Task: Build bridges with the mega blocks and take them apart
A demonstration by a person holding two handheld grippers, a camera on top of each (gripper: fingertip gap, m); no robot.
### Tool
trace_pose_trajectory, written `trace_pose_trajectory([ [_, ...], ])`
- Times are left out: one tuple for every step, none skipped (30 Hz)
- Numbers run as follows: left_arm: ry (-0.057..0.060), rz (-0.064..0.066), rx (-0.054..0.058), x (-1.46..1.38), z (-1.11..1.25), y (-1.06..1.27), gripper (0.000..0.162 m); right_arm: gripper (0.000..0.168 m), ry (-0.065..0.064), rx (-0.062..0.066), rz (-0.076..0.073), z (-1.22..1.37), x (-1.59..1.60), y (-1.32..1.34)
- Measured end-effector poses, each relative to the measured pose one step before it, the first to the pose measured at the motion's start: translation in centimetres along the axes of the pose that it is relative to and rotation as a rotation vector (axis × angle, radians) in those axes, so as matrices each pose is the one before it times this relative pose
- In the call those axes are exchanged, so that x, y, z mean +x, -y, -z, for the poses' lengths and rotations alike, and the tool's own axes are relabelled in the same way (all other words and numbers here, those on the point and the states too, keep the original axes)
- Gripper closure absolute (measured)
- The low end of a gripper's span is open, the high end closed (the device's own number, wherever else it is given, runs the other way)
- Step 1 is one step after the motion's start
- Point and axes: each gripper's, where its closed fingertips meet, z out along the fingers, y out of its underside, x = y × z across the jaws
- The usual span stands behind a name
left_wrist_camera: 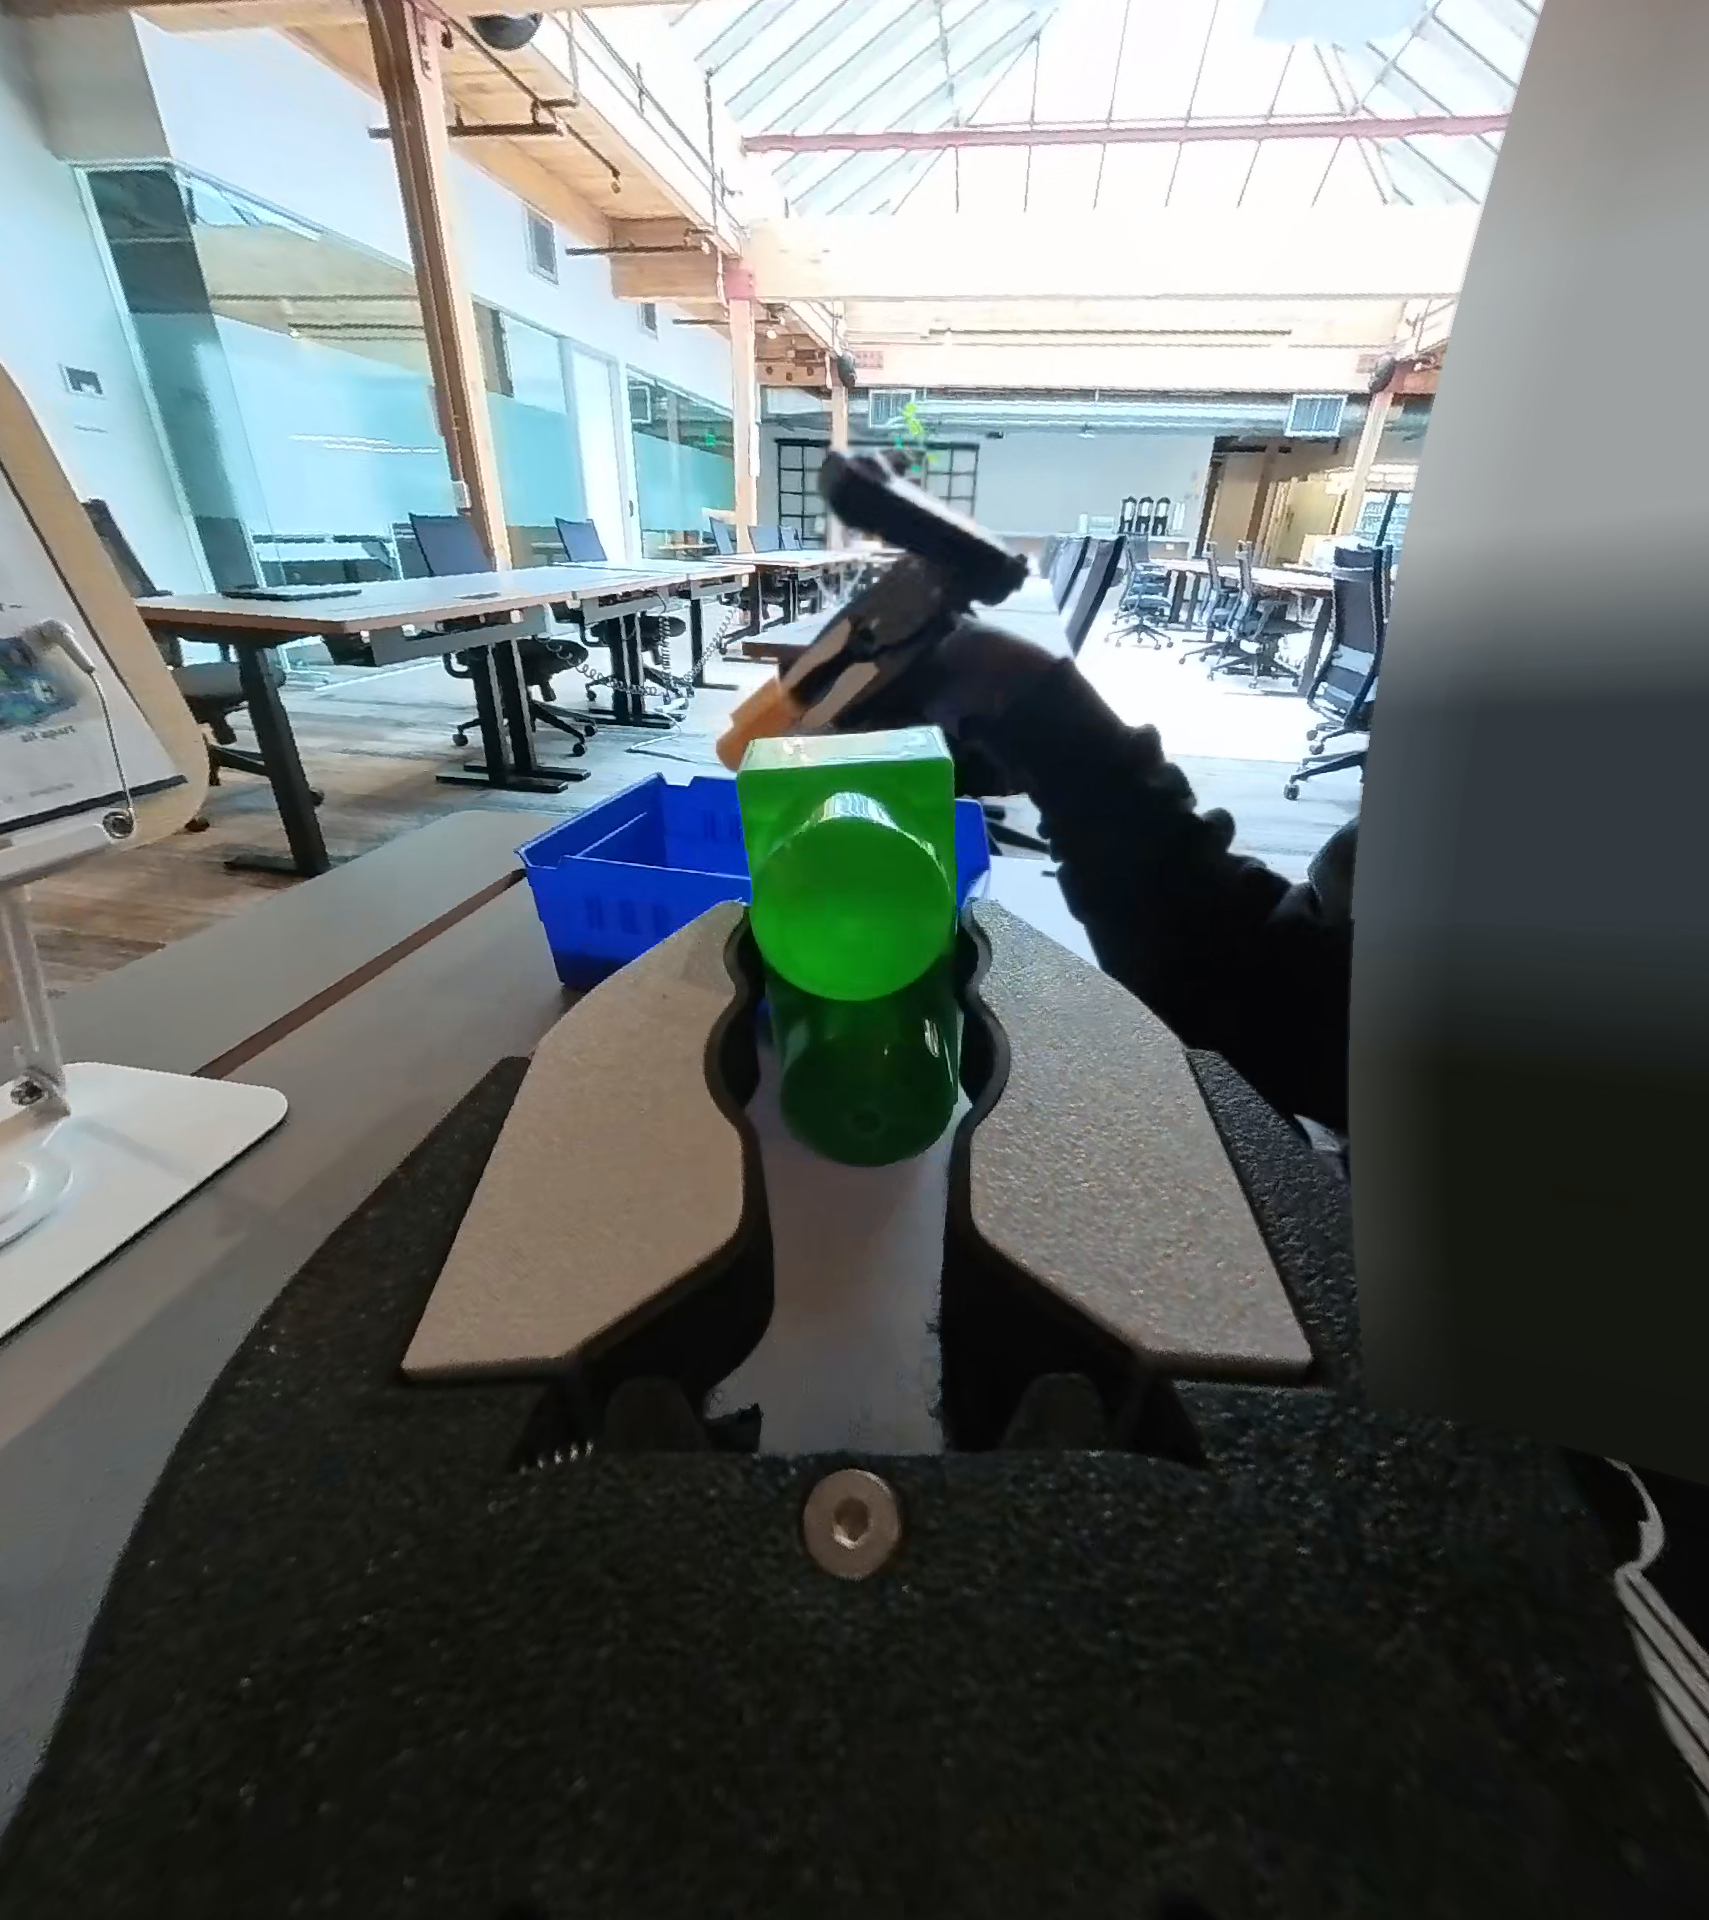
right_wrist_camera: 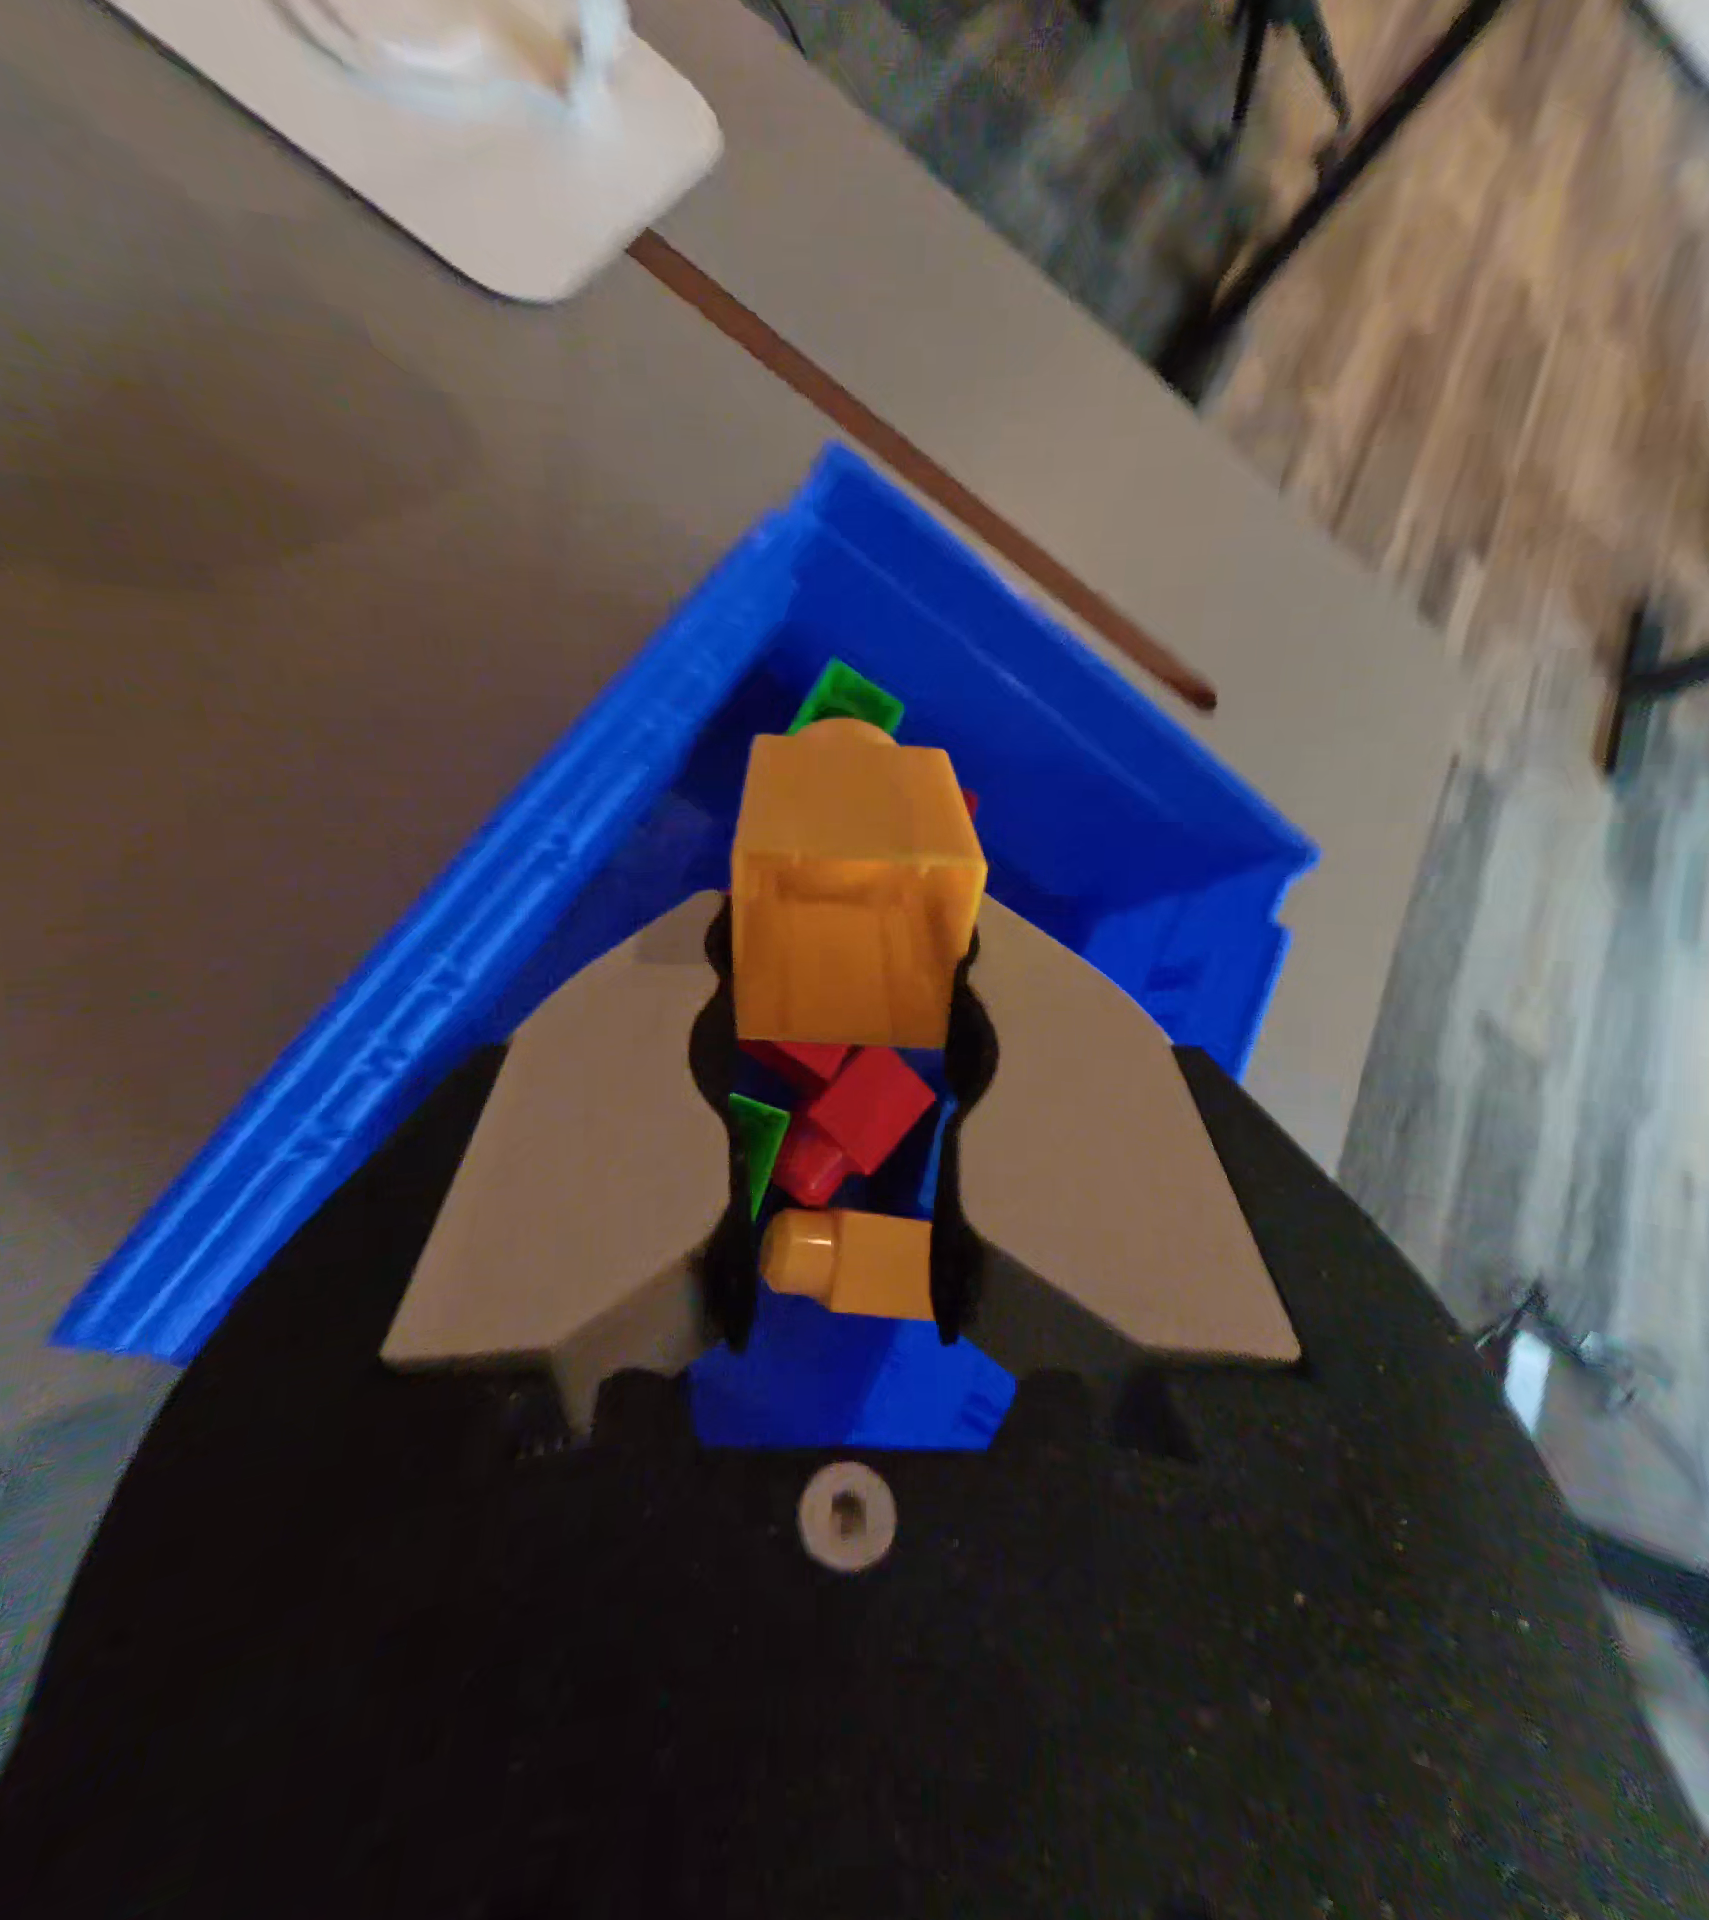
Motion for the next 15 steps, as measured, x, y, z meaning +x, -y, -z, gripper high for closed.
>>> trace_pose_trajectory([
  [0.0026,-0.0019,0.0019,-0.04,-0.017,0.004,0.127,0.132,-0.0115,-0.0354,-0.0461,-0.985,0.795,-0.966],
  [0.0006,0.0011,0.0034,-0.025,-0.005,0.027,0.127,0.132,-0.0239,-0.0375,-0.0359,-1.121,0.892,-0.922],
  [-0.0016,0.0034,0.0024,-0.014,-0.008,-0.006,0.127,0.132,-0.0152,-0.0484,-0.034,-1.189,0.681,-1.023],
  [0.0001,0.003,0.0005,-0.045,-0.002,-0.04,0.127,0.131,-0.0019,-0.0473,-0.0335,-1.202,0.396,-0.947],
  [0.0009,0.0009,-0.0018,-0.04,-0.006,-0.094,0.127,0.131,0.0005,-0.0401,-0.0272,-1.165,0.282,-0.817],
  [0.0017,-0.0002,-0.0029,-0.054,-0.025,-0.121,0.127,0.131,-0.0002,-0.0366,-0.0172,-1.086,0.191,-0.708],
  [0.0036,-0.0014,-0.0036,-0.07,-0.033,-0.123,0.127,0.131,0.0097,-0.0398,-0.0073,-0.986,-0.04,-0.695],
  [0.0058,-0.002,-0.0049,-0.114,-0.04,-0.14,0.127,0.131,0.0052,-0.0368,-0.0029,-0.826,-0.038,-0.607],
  [0.0044,-0.0006,-0.0064,-0.114,-0.036,-0.148,0.127,0.131,-0.006,-0.0256,-0.0032,-0.631,0.113,-0.402],
  [0.0012,0.0008,-0.0063,-0.056,-0.03,-0.137,0.127,0.131,-0.0159,-0.0156,-0.0068,-0.434,0.284,-0.252],
  [0.001,0.0002,-0.0029,-0.051,-0.011,-0.079,0.127,0.131,-0.0196,-0.0116,-0.0105,-0.242,0.361,-0.184],
  [0.0007,-0.0006,0.0005,-0.022,0.003,-0.012,0.127,0.131,-0.0086,-0.0091,-0.0085,-0.097,0.202,-0.164],
  [-0.0015,0.001,0.0021,0.004,0.024,0.031,0.127,0.131,0.0028,-0.0004,-0.0045,0.055,0.028,-0.074],
  [-0.0031,0.0017,0.0036,0.043,0.029,0.071,0.127,0.131,0.0006,0.0145,-0.0048,0.161,0.046,0.146],
  [-0.0032,0.0012,0.0032,0.033,0.037,0.067,0.127,0.129,-0.006,0.0216,-0.0063,0.228,0.161,0.27],
])
